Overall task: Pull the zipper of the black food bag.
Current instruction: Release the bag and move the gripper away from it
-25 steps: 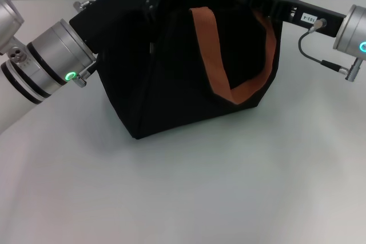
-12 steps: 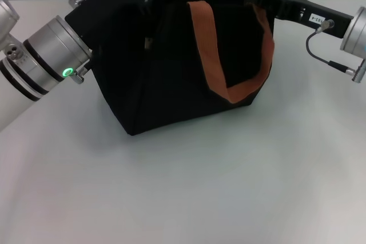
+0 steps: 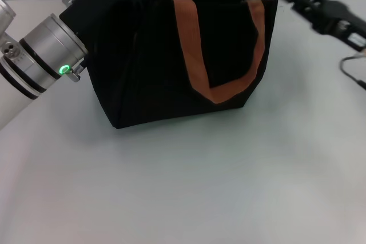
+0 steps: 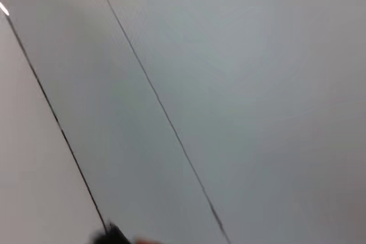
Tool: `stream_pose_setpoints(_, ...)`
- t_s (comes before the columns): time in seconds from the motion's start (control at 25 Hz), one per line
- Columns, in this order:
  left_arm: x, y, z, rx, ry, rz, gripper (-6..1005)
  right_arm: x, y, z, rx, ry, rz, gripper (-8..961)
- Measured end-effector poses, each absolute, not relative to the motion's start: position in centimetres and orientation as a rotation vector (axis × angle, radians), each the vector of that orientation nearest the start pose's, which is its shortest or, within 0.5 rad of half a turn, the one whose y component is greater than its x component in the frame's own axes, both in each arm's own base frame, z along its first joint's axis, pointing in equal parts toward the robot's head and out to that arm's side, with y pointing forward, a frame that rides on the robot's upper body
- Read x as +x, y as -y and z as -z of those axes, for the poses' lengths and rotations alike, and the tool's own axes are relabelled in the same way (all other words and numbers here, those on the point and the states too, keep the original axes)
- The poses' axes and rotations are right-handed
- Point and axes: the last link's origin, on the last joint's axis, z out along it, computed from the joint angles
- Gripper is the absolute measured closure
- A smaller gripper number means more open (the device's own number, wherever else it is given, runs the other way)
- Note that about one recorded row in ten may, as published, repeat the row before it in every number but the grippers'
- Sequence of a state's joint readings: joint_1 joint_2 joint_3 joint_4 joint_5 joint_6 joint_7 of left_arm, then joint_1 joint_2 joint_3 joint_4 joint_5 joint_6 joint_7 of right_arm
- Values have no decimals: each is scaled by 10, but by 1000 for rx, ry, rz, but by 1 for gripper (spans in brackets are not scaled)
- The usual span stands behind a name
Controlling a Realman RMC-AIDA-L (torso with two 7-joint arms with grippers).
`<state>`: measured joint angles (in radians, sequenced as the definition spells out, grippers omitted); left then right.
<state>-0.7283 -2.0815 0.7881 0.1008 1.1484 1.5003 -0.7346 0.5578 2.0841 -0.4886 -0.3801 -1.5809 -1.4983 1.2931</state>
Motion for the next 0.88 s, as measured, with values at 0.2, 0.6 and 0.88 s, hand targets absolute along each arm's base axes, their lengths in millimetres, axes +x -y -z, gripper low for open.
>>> stream_pose_setpoints(0.2,-196,-373,22,-2130,336,1308,875,261,-327,-26,-2114,-647,-1391,632)
stream_pose_setpoints(0.6,-208,-345,6,-2048,303,1452,660,264,-300,-16,-2126,-528,-1432,347)
stream_pose_setpoints(0.88,-241,-283,-11,-1988,250,1587,406,266,-273,-8,-2167,-413,-1448,220)
